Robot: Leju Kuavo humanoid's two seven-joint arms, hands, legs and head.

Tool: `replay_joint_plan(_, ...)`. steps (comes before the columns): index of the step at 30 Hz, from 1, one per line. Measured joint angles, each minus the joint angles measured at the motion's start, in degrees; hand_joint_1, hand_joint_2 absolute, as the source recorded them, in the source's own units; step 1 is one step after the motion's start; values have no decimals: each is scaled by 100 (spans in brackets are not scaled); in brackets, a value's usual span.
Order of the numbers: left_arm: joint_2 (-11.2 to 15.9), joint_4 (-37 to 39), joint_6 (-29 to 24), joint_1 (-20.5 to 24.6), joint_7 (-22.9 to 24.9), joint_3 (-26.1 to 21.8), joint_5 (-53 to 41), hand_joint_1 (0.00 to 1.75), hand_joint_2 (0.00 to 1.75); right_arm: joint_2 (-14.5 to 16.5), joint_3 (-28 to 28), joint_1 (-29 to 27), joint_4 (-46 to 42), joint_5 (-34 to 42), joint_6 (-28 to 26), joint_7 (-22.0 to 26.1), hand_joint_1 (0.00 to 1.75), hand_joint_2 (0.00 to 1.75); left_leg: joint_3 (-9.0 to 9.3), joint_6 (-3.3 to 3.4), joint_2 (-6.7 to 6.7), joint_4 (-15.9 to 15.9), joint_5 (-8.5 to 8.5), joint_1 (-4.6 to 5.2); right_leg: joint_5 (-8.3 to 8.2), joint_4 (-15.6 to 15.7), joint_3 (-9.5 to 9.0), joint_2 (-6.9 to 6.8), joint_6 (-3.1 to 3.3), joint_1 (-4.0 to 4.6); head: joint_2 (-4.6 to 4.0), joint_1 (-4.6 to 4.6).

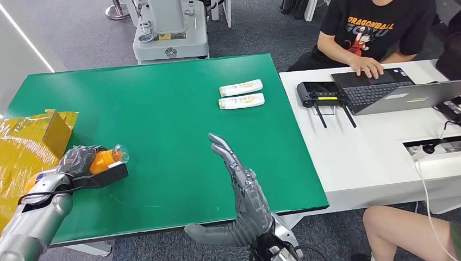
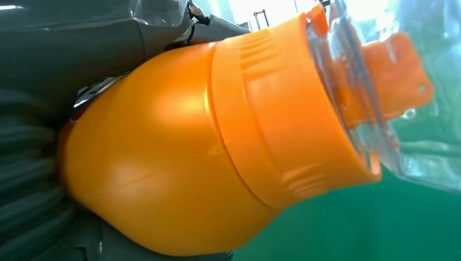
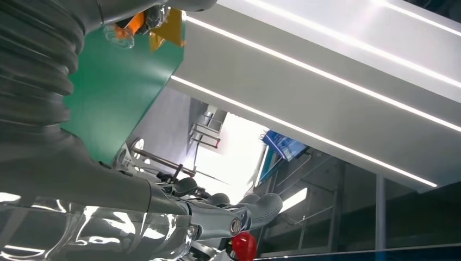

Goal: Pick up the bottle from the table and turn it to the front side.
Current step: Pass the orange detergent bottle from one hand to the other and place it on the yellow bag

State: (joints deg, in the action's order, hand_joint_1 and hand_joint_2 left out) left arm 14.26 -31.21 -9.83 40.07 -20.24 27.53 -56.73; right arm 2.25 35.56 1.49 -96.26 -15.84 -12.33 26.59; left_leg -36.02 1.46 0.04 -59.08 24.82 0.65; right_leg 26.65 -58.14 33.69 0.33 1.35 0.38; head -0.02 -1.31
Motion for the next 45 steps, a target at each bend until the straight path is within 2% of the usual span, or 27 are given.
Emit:
replay_joint_plan(10,-142,393,-306,95,166,-74,-167,175,175,1,0,54,3,59,25,-16,0,175,11,-7,3,1,-4,0,-2,-6,-8,3,3,0,0,0)
replay_joint_plan(15,-158,472,-645,29,273,-140,-310,175,175,63,-1,156,66,107,187,-22,0,175,18,-19,19,2,4,0,-4,-12,-8,24,8,1,0,0)
replay_joint_plan(30,-205,501,-2534,-440,269,-553,-970,175,175,94,9,412,377,290,358,61,0,175,23,-33,22,4,5,-9,3,-16,-5,29,23,8,0,0)
replay_joint_plan(45,-234,511,-2712,-395,-55,-743,-1503,175,175,94,107,571,561,497,254,194,0,175,20,-33,18,3,4,-9,3,-14,-5,21,22,8,0,1)
